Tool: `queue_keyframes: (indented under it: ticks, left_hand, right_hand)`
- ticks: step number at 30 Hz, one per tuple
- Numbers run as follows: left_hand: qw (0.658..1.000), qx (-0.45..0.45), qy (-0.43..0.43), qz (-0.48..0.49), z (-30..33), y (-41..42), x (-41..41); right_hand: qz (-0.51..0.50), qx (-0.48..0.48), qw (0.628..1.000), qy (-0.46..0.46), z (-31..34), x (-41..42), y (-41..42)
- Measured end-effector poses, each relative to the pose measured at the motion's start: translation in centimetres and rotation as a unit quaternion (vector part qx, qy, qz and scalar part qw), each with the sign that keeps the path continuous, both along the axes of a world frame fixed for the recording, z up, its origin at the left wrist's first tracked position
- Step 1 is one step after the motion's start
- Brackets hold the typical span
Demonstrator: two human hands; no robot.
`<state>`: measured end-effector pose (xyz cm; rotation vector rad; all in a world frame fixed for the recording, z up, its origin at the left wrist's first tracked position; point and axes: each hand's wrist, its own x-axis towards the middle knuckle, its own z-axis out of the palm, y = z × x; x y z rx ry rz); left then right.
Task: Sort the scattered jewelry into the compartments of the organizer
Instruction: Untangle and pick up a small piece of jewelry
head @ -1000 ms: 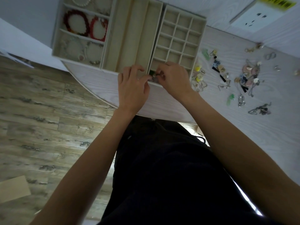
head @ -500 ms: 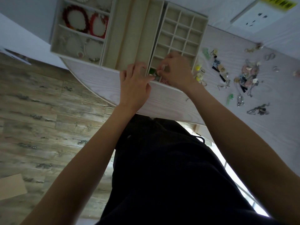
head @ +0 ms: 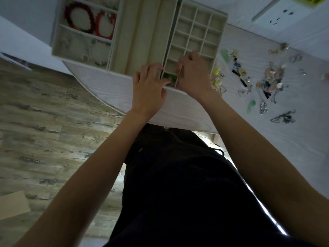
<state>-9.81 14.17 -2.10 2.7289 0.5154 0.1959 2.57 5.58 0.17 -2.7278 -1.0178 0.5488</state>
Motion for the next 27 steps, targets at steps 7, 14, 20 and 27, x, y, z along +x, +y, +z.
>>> queue_keyframes:
  ticks: [7, 14, 20, 27]
  left_hand:
    - [1.0, -0.003, 0.005, 0.004, -0.1, 0.1, 0.1]
    - [1.0, 0.013, 0.008, 0.0, -0.2, 0.1, -0.3]
    - [1.0, -0.005, -0.01, 0.015, 0.1, -0.1, -0.6]
    - [0.999, -0.024, -0.015, 0.042, -0.3, 0.2, -1.4]
  right_hand:
    - [0.042, 0.123, 0.991, -0.027, 0.9, -0.9, -2.3]
    - [0.142, 0.011, 0.979, -0.145, 1.1, -1.5, -2.6]
    - [0.121, 0.074, 0.981, -0.13, 0.8, -1.8, -3.2]
    - [0.083, 0.085, 0.989, -0.093, 0.3, -2.5, -3.5]
